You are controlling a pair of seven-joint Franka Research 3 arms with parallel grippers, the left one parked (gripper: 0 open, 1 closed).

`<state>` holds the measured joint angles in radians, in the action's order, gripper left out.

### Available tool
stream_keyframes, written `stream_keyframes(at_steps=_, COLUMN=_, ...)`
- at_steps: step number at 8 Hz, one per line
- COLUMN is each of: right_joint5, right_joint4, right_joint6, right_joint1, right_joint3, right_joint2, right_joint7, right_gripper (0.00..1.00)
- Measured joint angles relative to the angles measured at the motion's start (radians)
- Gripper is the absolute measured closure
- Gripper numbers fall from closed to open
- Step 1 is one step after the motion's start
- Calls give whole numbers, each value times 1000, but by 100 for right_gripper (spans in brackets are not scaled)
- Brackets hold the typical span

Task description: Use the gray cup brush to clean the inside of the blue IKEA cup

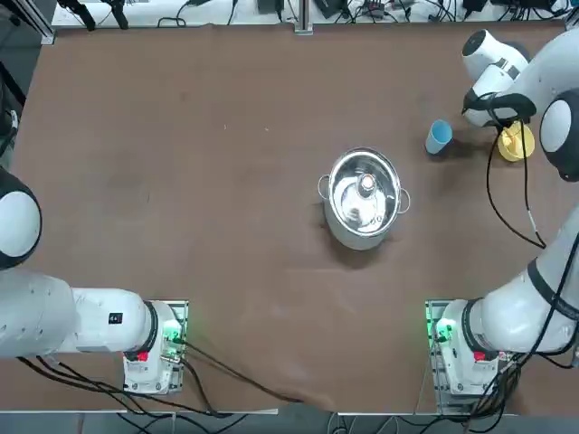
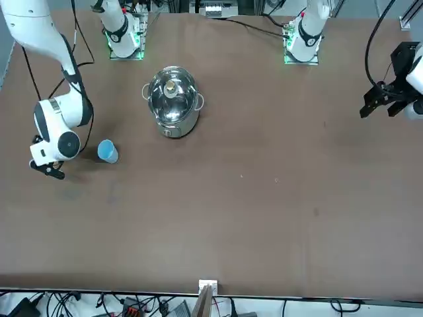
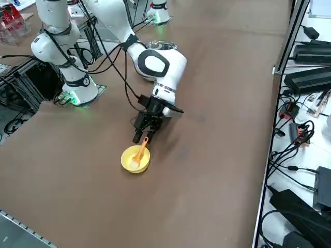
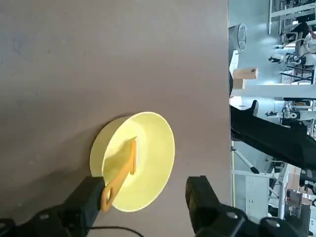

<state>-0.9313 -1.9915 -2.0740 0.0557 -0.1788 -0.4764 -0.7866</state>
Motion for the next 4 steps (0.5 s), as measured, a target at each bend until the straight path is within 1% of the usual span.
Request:
stream_keyframes(at_steps=2, right_joint5=2, right_joint4=14, right_joint6=0, right_joint1=1, right_joint3=4, right_joint2=0, right_joint7=4, right_gripper=0)
stream_keyframes(at_steps=3, right_joint5=21, right_joint4=27, right_joint6=0, right_joint1=1, right_joint3=11, right_joint2=0, right_joint7=15, right_gripper=0)
stream_keyframes(at_steps=4, right_joint5=78, right_joint4=49, right_joint6=0, right_joint1=2, right_joint3=18, right_joint2=2, right_joint7=54, right_gripper=0)
